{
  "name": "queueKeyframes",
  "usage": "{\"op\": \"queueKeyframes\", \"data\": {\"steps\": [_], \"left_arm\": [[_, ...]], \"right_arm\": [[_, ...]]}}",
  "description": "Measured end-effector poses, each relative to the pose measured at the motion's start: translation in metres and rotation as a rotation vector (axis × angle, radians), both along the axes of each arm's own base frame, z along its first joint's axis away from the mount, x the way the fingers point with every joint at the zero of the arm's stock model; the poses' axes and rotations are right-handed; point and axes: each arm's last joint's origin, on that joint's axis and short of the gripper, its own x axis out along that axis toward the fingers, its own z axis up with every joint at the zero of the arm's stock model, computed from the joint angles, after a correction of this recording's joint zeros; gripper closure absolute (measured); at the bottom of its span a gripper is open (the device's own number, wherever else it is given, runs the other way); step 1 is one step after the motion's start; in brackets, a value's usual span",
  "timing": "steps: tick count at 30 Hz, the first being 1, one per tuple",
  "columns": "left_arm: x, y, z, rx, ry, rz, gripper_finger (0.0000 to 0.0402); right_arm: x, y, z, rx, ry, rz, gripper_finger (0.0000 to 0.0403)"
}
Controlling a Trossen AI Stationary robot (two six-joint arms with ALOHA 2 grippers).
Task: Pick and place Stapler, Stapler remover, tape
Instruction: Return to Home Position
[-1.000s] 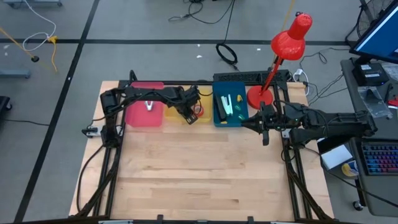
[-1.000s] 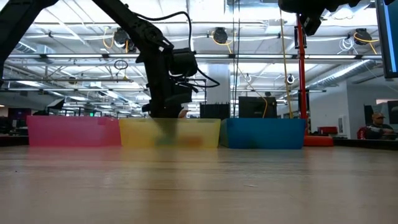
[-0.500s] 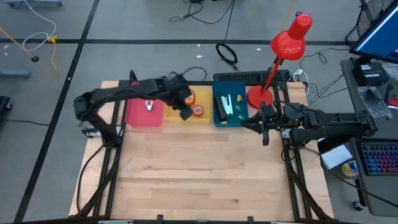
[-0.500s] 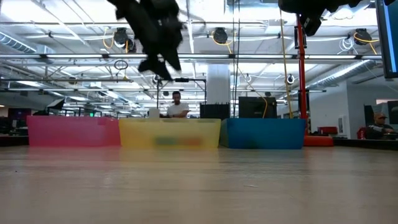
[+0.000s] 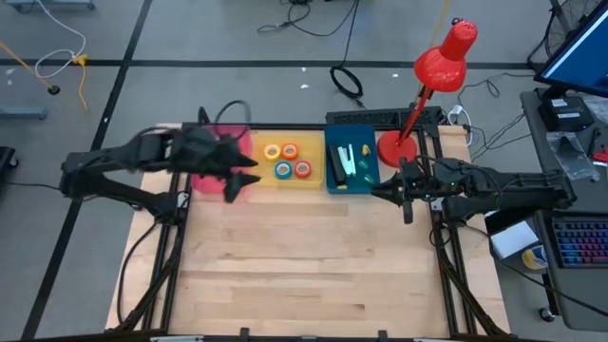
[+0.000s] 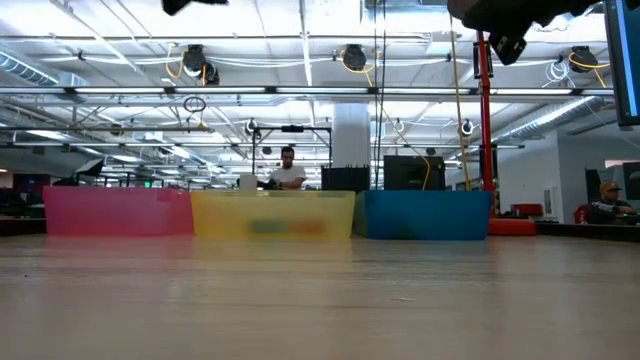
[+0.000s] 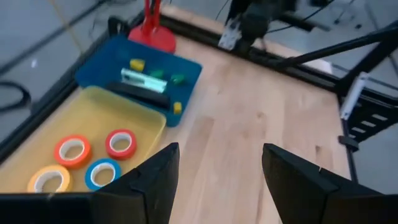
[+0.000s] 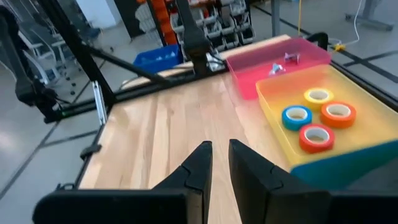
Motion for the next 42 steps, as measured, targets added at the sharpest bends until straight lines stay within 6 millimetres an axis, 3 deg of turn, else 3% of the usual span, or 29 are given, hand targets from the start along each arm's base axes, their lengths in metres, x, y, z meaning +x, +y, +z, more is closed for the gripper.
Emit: {"op": "queueKeyframes", "data": {"steps": [6,12,16,22,26,36,42], "left_arm": [[-0.048,-0.026,-0.022,0.039,-0.173,-0.042,0.0172],[-0.082,-0.037,-0.074,0.052,-0.366,-0.053,0.0172],[-0.099,-0.038,-0.108,0.056,-0.475,-0.046,0.0172],[-0.103,-0.039,-0.157,0.046,-0.597,-0.02,0.0172],[-0.105,-0.038,-0.178,0.06,-0.641,-0.021,0.0172],[-0.119,-0.03,-0.195,0.112,-0.522,0.019,0.0172],[-0.114,-0.029,-0.213,0.067,-0.503,0.064,0.0172]], "right_arm": [[-0.029,0.0,0.004,-0.004,-0.015,0.001,0.0353],[-0.06,-0.001,0.008,-0.019,-0.073,0.0,0.0353],[-0.067,-0.001,0.002,0.0,-0.083,-0.006,0.0353],[-0.048,-0.001,-0.039,0.044,-0.138,-0.015,0.0353],[-0.046,-0.001,-0.063,0.097,-0.105,-0.027,0.0353],[-0.082,-0.003,-0.06,0.089,-0.262,-0.075,0.0353],[-0.07,-0.002,-0.08,0.126,-0.196,-0.081,0.0353]]}}
